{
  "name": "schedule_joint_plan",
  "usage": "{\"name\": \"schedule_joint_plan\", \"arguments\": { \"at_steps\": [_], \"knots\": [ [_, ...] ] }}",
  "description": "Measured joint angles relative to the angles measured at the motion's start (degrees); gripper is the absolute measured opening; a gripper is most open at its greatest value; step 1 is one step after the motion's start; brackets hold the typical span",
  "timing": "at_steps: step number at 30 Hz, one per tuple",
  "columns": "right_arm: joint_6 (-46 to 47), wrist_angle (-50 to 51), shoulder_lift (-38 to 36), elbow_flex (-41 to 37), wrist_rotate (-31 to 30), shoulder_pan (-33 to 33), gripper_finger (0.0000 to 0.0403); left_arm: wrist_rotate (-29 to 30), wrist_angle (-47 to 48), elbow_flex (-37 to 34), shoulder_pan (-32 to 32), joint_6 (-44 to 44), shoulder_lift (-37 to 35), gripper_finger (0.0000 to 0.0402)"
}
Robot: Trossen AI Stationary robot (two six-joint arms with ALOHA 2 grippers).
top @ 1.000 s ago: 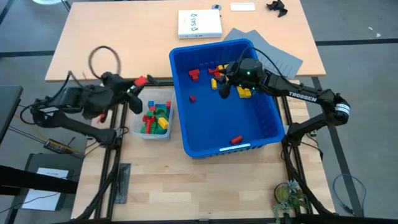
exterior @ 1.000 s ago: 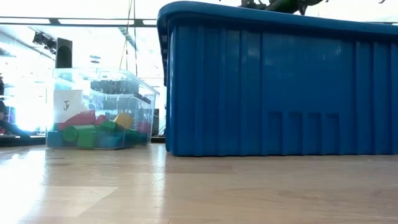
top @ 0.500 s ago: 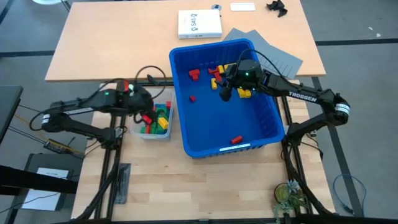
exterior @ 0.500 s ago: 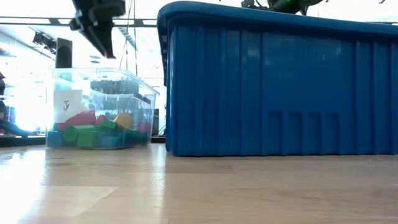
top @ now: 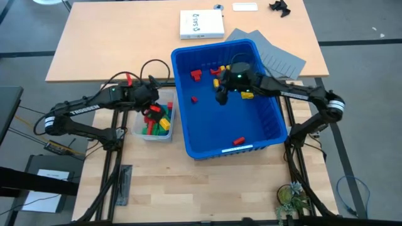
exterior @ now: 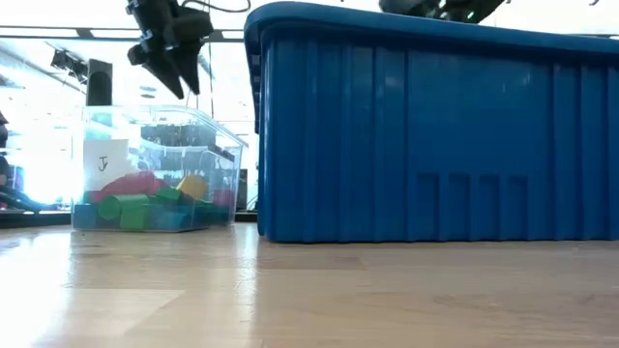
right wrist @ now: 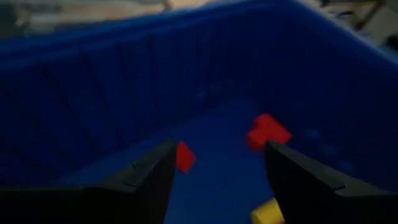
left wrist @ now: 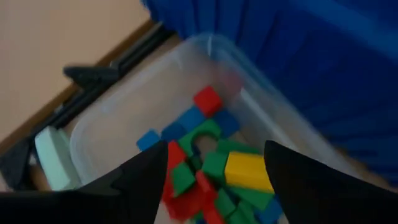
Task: Sort blocks
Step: Put the red block into the transparent bin
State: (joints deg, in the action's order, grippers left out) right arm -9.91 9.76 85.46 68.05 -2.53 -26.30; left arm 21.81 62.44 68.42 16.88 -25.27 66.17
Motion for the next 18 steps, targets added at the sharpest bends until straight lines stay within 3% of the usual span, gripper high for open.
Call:
{"name": "schedule_joint_plan", "arguments": {
  "at_steps": [8, 18],
  "knots": [
    [-0.62, -8.93, 14.26, 2.28, 3.03, -0.43, 0.0275, 1.72, -3.66, -0.43, 0.0, 1.41, 0.88, 0.0288],
    [3.36, -5.89, 28.97, 12.23, 4.47, -0.42, 0.0246, 2.81, -10.04, -0.41, 0.0, 3.28, 0.76, 0.0289]
  ]
}}
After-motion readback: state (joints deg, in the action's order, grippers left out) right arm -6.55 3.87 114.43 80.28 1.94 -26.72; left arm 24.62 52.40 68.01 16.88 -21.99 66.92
